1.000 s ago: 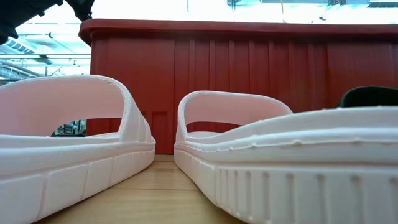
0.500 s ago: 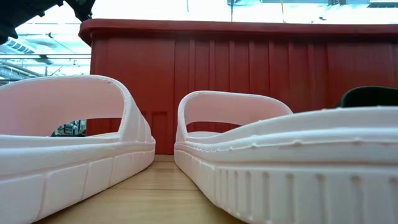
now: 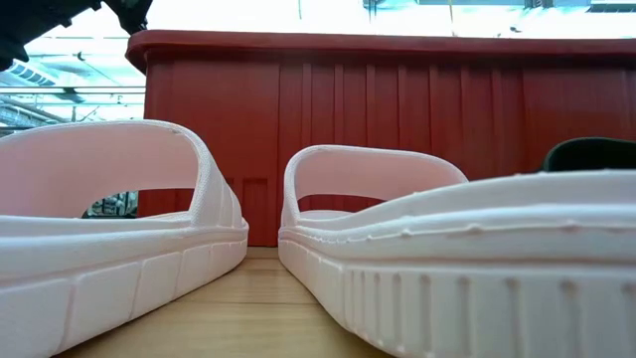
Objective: Pick and place slides into bin
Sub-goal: Put the black slide into the red basket
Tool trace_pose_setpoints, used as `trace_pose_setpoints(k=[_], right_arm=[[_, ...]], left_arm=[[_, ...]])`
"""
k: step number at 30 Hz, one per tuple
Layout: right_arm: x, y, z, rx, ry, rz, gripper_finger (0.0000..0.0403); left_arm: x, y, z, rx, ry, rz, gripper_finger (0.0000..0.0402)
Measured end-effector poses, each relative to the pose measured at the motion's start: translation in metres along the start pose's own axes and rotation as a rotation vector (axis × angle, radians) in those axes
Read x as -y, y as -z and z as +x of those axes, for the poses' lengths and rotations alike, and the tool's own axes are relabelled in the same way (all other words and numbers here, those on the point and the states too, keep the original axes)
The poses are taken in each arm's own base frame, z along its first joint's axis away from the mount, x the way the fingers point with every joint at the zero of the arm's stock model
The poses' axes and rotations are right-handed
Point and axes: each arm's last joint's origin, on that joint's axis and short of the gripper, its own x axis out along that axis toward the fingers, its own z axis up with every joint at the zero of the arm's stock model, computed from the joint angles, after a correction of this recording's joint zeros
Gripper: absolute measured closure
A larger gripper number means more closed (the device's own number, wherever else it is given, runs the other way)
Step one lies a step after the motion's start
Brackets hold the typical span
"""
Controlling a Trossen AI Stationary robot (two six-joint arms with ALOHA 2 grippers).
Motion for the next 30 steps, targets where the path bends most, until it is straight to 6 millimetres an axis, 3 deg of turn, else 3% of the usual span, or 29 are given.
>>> trace_pose_setpoints(k=[11, 25, 30], right_arm=[[-0.0009, -0.0001, 0.0008, -0.006, -0.008, 0.015, 0.0391], [-0.0014, -0.0007, 0.0003, -0.01, -0.023, 0.054, 0.0397], [0.0034, -0.0018, -0.0086, 0.026, -0.065, 0.099, 0.0399]], left_arm=[[0.0, 0.0001, 0.0, -0.001, 0.0, -0.001, 0.0062], [0.0001, -0.0001, 0.0, 0.001, 0.0, -0.005, 0.0062], [0.0001, -0.0004, 0.0, 0.005, 0.001, -0.005, 0.0062]])
